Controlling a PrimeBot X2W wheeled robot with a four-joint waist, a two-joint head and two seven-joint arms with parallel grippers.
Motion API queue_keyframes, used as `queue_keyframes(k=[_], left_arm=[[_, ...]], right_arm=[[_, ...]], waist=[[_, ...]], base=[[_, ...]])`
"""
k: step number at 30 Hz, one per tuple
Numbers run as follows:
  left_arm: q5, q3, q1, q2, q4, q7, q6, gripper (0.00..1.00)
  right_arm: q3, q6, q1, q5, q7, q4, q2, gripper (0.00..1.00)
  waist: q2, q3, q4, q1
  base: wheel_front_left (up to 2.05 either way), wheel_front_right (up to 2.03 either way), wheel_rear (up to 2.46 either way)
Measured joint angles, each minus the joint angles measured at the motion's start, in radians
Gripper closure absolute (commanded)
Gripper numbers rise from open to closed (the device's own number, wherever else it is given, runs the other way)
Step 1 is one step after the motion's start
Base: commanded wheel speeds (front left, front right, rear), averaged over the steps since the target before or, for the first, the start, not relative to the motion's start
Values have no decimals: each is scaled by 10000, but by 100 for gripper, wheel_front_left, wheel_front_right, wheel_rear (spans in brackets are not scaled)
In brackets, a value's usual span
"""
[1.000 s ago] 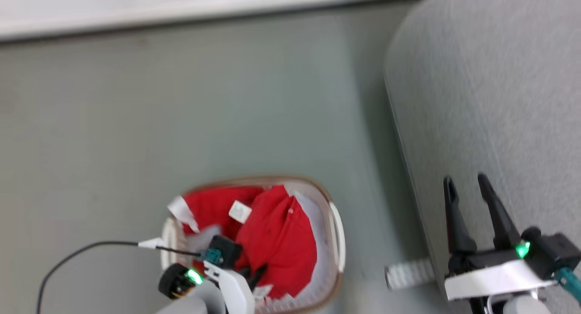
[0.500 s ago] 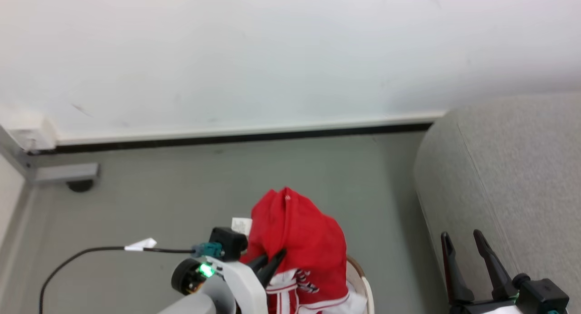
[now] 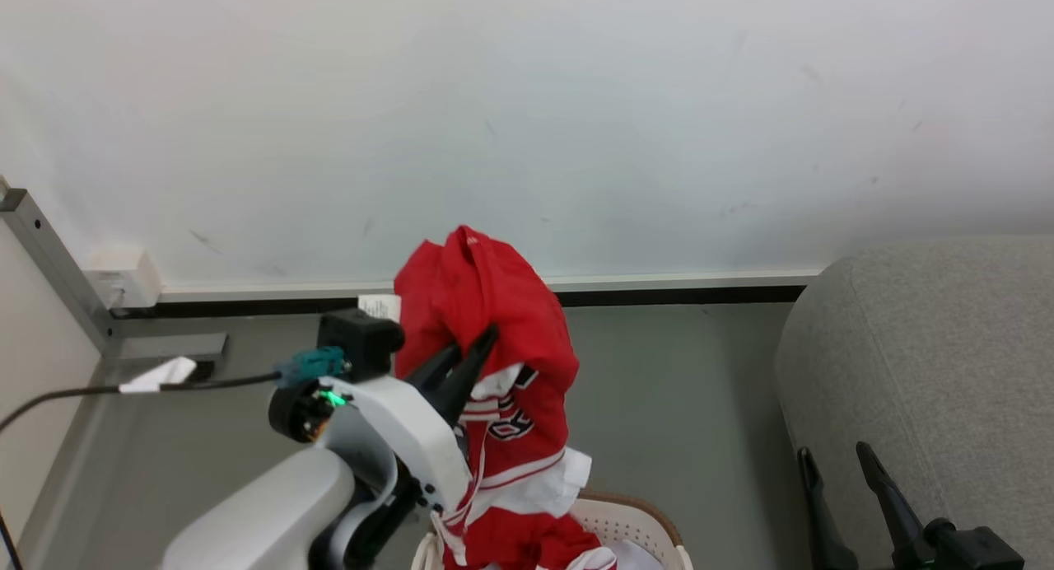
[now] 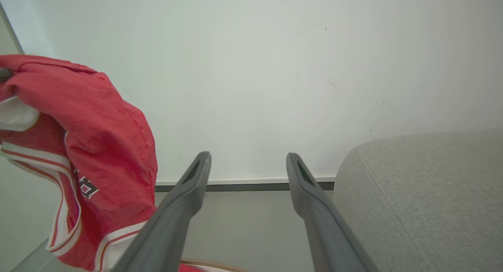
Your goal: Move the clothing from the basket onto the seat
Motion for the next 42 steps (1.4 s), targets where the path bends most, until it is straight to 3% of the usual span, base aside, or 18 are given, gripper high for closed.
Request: queue_keyframes(k=[12, 20, 25, 33, 40, 41, 42], left_arm=[[27, 171, -270, 364, -1325, 424, 721, 100], [270, -178, -344, 107, -1724, 640, 825, 100], [297, -326, -372, -52, -1774, 667, 823, 100], [395, -639, -422, -330, -1893, 786, 740, 100], [332, -932, -472, -715, -2069, 989, 479, 100], [307, -947, -472, -731, -2057, 989, 451, 100], [290, -961, -472, -742, -2036, 991, 408, 100]], right_arm=[[579, 0, 19, -811, 0, -374, -341, 0], [2380, 0, -691, -1365, 0, -357, -568, 0], [3641, 0, -1765, -1377, 0, 259, -541, 0], [3879, 0, -3396, -2088, -2, 1680, -188, 0], [4272, 0, -4615, -2284, -2, 3929, -23, 0], [4370, 0, -4732, -2188, 0, 4188, -8, 35], [4485, 0, -4814, -2092, 0, 4330, -13, 80]], waist=[[0, -243, -65, 1], [0, -210, -5, 2], [0, -179, -23, 2], [0, -123, 145, 2], [0, -134, 391, 2], [0, -139, 423, 2], [0, -144, 457, 2]], base=[[0, 0, 0], [0, 0, 0], [0, 0, 0], [0, 0, 0], [0, 0, 0], [0, 0, 0], [0, 0, 0]])
